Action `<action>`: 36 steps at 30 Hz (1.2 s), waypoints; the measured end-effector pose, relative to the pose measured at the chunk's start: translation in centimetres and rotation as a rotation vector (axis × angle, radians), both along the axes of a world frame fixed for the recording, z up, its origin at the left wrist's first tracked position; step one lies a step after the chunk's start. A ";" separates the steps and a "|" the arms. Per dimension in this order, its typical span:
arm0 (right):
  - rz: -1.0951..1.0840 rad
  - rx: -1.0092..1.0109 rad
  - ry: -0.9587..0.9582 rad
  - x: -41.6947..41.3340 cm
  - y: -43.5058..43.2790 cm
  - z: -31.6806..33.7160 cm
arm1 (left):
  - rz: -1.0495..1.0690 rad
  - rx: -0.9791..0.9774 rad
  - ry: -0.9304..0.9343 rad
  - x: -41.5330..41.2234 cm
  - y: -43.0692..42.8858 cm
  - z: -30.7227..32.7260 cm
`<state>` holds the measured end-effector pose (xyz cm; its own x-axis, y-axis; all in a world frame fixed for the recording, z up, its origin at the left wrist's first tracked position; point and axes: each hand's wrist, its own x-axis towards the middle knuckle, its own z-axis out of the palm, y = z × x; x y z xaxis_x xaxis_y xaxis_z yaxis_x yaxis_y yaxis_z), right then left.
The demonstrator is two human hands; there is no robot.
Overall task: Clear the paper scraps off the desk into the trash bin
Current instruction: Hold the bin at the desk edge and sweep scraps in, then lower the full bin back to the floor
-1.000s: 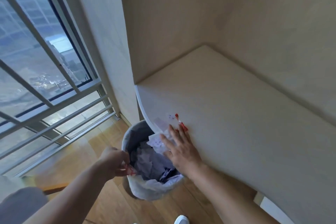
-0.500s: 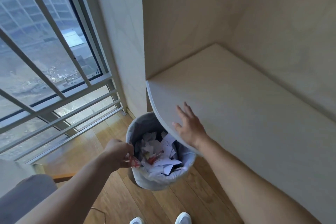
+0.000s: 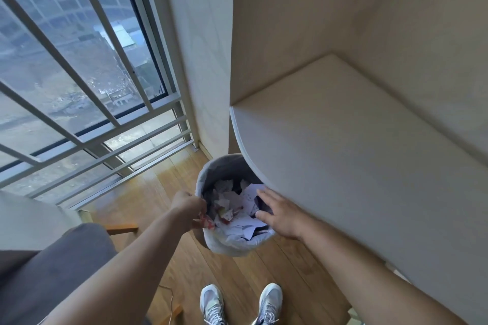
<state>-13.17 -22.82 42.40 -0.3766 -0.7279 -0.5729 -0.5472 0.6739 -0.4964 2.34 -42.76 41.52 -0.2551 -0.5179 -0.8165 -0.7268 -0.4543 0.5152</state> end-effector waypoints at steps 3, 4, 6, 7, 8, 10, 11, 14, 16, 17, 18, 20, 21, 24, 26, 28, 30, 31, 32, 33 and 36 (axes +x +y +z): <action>-0.059 0.157 0.019 1.1 -1.1 -1.1 | 0.002 0.017 -0.006 0.5 0.2 -0.1; -0.063 0.187 0.002 1.5 -1.6 -1.4 | 0.009 0.019 -0.010 0.7 0.2 -0.2; -0.002 0.220 -0.014 2.4 -2.7 -2.0 | 0.028 0.024 -0.006 1.0 0.2 -0.5; 0.046 0.213 -0.001 2.9 -3.0 -2.0 | 0.037 0.023 -0.002 1.2 0.1 -0.6; 0.081 0.188 0.017 3.1 -3.2 -1.9 | 0.043 0.021 0.002 1.3 0.0 -0.7; 0.089 0.128 0.030 3.1 -3.3 -1.4 | 0.045 0.023 0.001 1.4 -0.1 -0.7; 0.071 0.110 0.016 2.8 -3.2 -1.1 | 0.050 0.023 0.000 1.4 -0.1 -0.5; -0.007 0.083 -0.033 1.9 -2.5 -0.1 | 0.073 0.025 0.003 1.4 -0.4 0.0; -0.055 0.062 -0.021 1.5 -1.9 0.5 | 0.075 0.029 0.005 1.5 -0.8 0.6; -0.083 0.046 -0.004 1.4 -1.7 0.7 | 0.075 0.029 0.005 1.7 -1.0 1.0; -0.120 0.029 0.011 1.4 -1.6 0.8 | 0.075 0.024 0.005 1.9 -1.2 1.3; -0.223 -0.012 0.024 1.4 -1.2 0.6 | 0.071 0.002 0.006 2.3 -1.5 1.9; -0.282 -0.031 0.028 1.4 -1.0 0.4 | 0.066 -0.005 0.007 2.5 -1.6 2.1; -0.495 -0.082 0.050 1.7 -0.2 -0.7 | 0.041 -0.014 0.008 3.5 -1.8 2.4; -0.638 -0.109 0.085 2.2 0.3 -1.6 | 0.015 -0.016 0.006 4.4 -1.9 2.3; -0.770 -0.091 0.044 3.0 0.8 -2.5 | -0.024 -0.006 -0.001 5.5 -2.0 2.0; -0.911 -0.079 -0.070 4.1 1.4 -3.5 | -0.078 0.021 -0.005 6.5 -2.1 1.6; -0.981 -0.094 -0.122 4.7 1.7 -4.0 | -0.108 0.040 -0.008 7.0 -2.1 1.4; -1.053 -0.115 -0.171 5.3 2.2 -4.3 | -0.140 0.059 -0.015 7.3 -2.0 1.1; -1.116 -0.135 -0.222 5.9 2.7 -4.4 | -0.171 0.076 -0.024 7.6 -1.9 0.9; -1.222 -0.156 -0.366 7.8 5.3 -4.7 | -0.250 0.083 -0.037 8.0 -0.8 -0.1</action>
